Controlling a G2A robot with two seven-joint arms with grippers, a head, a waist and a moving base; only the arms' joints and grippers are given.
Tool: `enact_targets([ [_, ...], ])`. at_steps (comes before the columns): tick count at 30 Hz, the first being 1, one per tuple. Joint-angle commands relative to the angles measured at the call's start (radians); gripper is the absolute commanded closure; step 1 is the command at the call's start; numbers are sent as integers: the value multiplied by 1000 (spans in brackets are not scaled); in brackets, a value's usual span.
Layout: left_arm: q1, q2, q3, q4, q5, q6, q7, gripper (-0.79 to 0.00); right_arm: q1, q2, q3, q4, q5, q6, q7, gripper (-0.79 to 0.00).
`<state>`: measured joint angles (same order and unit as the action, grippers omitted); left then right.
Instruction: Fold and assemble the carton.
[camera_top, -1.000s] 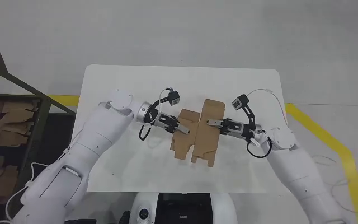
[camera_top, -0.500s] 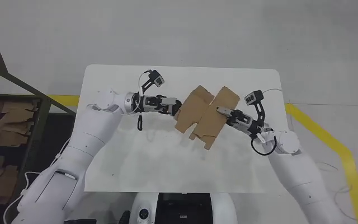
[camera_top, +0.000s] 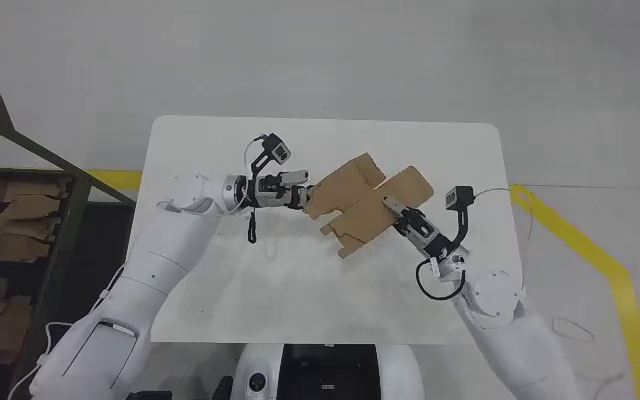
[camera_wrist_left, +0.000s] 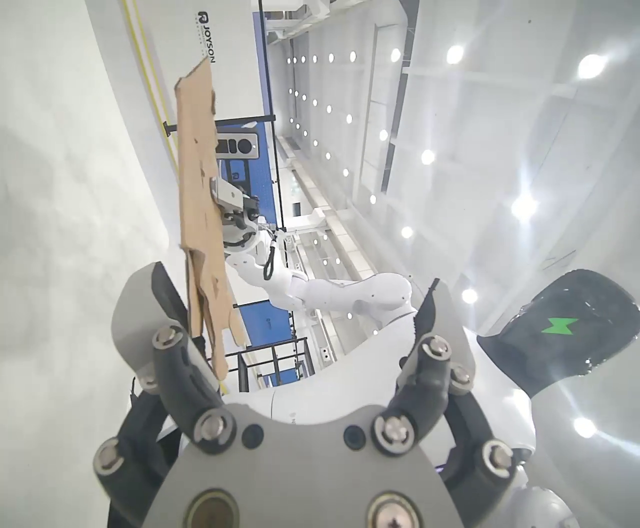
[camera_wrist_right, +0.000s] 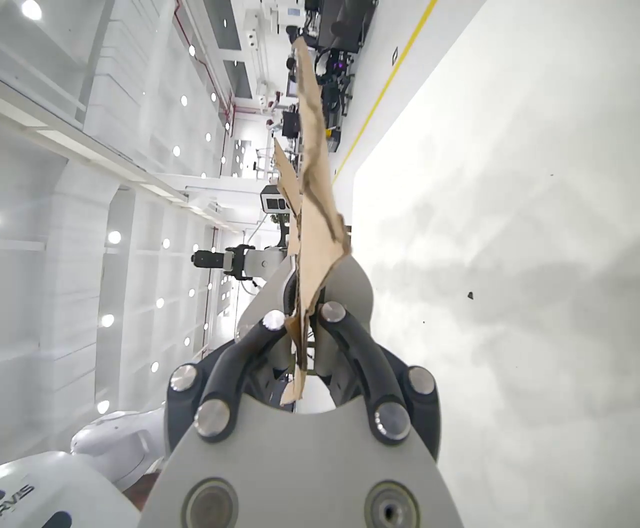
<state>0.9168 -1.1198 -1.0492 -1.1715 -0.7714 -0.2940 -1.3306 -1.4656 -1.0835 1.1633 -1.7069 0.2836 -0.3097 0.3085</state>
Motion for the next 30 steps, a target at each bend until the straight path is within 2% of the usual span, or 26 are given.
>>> enact_targets([
  [1,2,0,2,-4,20,9,9,-785,-10,-6,-9,-9,-13,-6,-63,0],
  [8,23,0,-5,-24,42,25,47,-785,-19,-17,-4,-7,-105,-21,-183,0],
  [15,37,1,-18,-48,48,30,61,-785,-23,-26,-18,2,-212,-2,-236,0],
  [30,42,0,-36,-82,92,24,121,-785,-22,-48,-27,17,-268,-12,-295,0],
])
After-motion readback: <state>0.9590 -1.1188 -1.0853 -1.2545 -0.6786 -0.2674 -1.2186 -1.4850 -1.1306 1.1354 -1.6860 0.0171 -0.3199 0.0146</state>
